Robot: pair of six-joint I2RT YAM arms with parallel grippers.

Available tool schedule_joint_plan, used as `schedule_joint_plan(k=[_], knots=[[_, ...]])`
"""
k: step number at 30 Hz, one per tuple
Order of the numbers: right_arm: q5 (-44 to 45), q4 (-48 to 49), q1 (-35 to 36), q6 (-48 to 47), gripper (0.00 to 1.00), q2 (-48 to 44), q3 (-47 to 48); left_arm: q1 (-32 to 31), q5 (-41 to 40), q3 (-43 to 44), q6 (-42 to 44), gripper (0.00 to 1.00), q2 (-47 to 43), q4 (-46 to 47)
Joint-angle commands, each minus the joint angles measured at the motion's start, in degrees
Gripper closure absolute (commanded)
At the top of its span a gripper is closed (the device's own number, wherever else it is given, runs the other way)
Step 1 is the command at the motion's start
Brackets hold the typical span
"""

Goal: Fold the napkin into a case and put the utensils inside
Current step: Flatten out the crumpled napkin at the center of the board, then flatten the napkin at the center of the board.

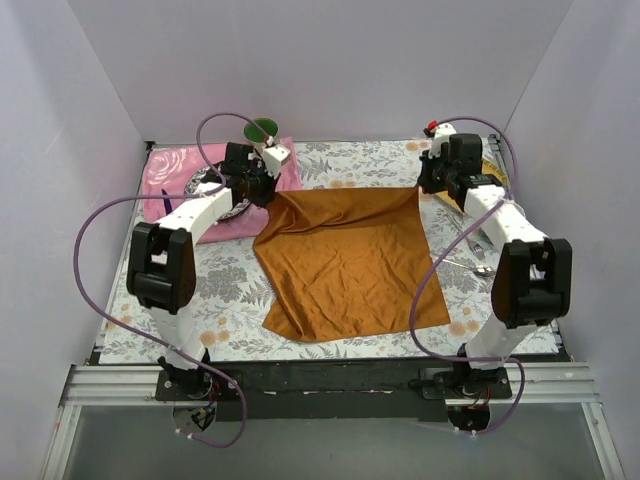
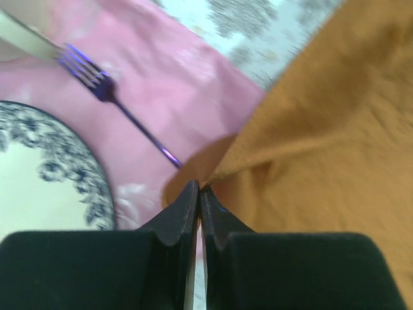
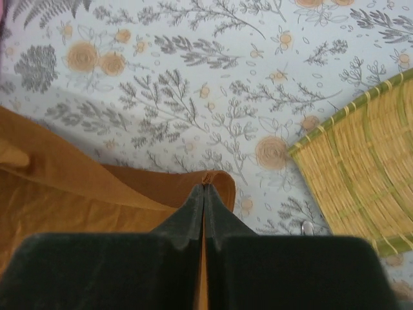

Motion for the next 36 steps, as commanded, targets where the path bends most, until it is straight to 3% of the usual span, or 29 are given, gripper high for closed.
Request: schedule_joint_plan(k=[1,3,4,5,6,8,10,12,13,15,16,17,18,23,27,30,36], knots=[[-2.1,-1.2,-0.4,-0.3,0.77,8.2,11.9,1.7,-9.6,10.6,-3.7,0.88,6.6,4.2],[-4.2,-3.4,-0.6,-4.8,0.55,8.6,15.5,3.8,-4.2,15.2,-4.9,0.65,6.9,0.0],[-6.1,-5.5,-0.8,-7.0,0.42,8.1,16.3,4.8,-1.2,14.5,-4.9,0.53,3.5,-0.1],[-7.1,-9.6,-1.2,-8.8,0.35,7.2,16.9,5.9,1.4,12.4,-4.6,0.42,1.0,0.2],[-8.8,-11.8,-2.7,-13.0,0.29,4.8,16.5,8.4,9.0,7.7,-1.9,0.35,-1.5,-0.2],[-14.8,-17.4,-4.7,-18.0,0.15,1.4,14.4,10.9,16.1,3.1,2.3,0.29,-9.6,-3.7],[-22.5,-22.9,-6.2,-30.8,0.06,-4.7,9.9,13.2,27.3,-1.8,15.1,0.27,-14.9,-16.3],[-25.8,-37.0,-7.7,-44.0,0.04,-11.2,5.8,13.2,32.1,-6.5,27.0,0.26,-23.7,-29.3],[-28.3,-41.3,-7.8,-57.3,0.01,-13.8,-0.3,13.0,35.3,-12.2,35.0,0.26,-26.8,-31.9],[-29.5,-46.0,-7.8,-66.4,0.01,-23.2,-8.9,10.7,36.0,-18.8,40.5,0.26,-35.9,-37.8],[-29.4,-46.8,-7.8,-75.7,0.01,-26.8,-12.7,8.5,33.4,-24.2,45.4,0.28,-38.6,-39.5],[-28.8,-47.8,-7.5,-79.9,0.01,-30.0,-19.6,6.0,31.9,-26.8,46.1,0.29,-40.9,-40.1],[-28.0,-49.3,-6.9,-84.3,0.02,-35.2,-22.1,0.8,30.4,-29.4,46.1,0.3,-44.9,-39.2],[-23.2,-59.0,-6.8,-105.1,0.06,-43.3,-33.1,-13.1,23.3,-41.8,39.4,0.37,-50.6,-30.2],[-20.3,-59.3,-6.9,-111.4,0.09,-47.3,-38.6,-18.4,19.5,-43.7,38.0,0.39,-47.0,-25.0],[-16.0,-58.6,-6.9,-112.6,0.11,-45.4,-40.7,-21.1,18.2,-44.9,35.2,0.39,-45.2,-21.8],[-12.0,-52.1,-6.9,-107.2,0.2,-37.6,-40.5,-22.9,15.7,-45.8,33.9,0.42,-43.4,-17.9]])
